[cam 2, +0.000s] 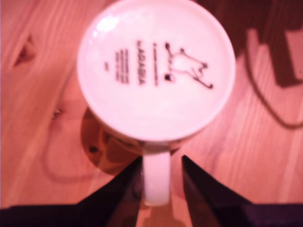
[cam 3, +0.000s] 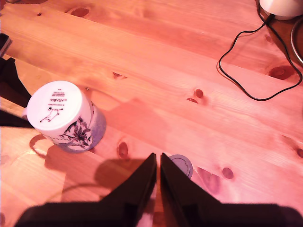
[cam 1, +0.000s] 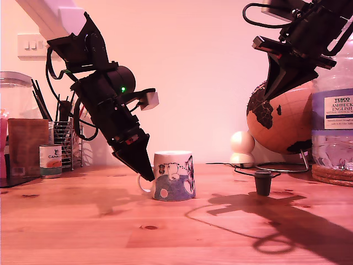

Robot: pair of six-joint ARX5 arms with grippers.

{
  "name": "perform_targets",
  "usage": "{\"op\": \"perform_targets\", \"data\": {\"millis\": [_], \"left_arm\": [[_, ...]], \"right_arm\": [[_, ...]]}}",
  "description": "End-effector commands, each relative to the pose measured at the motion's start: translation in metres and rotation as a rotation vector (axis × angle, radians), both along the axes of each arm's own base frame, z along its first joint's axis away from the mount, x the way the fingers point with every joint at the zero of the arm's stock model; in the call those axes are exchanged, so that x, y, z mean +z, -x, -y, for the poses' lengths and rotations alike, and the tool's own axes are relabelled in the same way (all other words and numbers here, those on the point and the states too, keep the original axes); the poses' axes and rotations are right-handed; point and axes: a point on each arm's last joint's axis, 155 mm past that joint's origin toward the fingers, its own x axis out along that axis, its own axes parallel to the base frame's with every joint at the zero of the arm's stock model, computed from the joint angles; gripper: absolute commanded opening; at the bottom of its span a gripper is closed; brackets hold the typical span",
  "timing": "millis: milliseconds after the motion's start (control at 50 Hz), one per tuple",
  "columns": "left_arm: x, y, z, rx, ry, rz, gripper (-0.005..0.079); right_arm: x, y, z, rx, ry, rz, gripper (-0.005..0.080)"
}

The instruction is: Lift the coffee cup and remove the coffee capsule that is hidden under it

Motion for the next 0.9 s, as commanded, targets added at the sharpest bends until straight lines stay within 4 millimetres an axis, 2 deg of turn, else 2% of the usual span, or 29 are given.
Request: {"op": "perform_targets", "data": {"millis": [0, 160, 360, 680, 780, 880], "left_arm": [[-0.006, 0.001, 0.002, -0.012, -0.006, -0.014, 0.0240], [-0.005, 0.010, -0.002, -0.012, -0.021, -0.048, 0.0240], [0.008, 0.016, -0.004, -0.008, -0.021, -0.054, 0.0240], [0.057, 0.008, -0.006, 0.016, 0.019, 0.048, 0.0237], [0.072, 0.008, -0.009, 0.028, 0.034, 0.070, 0.0162], [0.085, 0.009, -0.014, 0.037, 0.041, 0.083, 0.0017]], "right_arm": [[-0.001, 0.000, 0.001, -0.001, 0.000, 0.003, -0.0013], [-0.001, 0.001, 0.001, 0.001, -0.003, 0.000, -0.0013], [-0.002, 0.002, 0.000, 0.003, -0.006, -0.008, -0.0013], [-0.005, 0.004, 0.000, 0.005, -0.005, -0.021, -0.0013], [-0.005, 0.004, 0.000, 0.006, -0.005, -0.020, -0.0013], [-0.004, 0.006, -0.004, 0.022, -0.018, -0.023, -0.0013]]}}
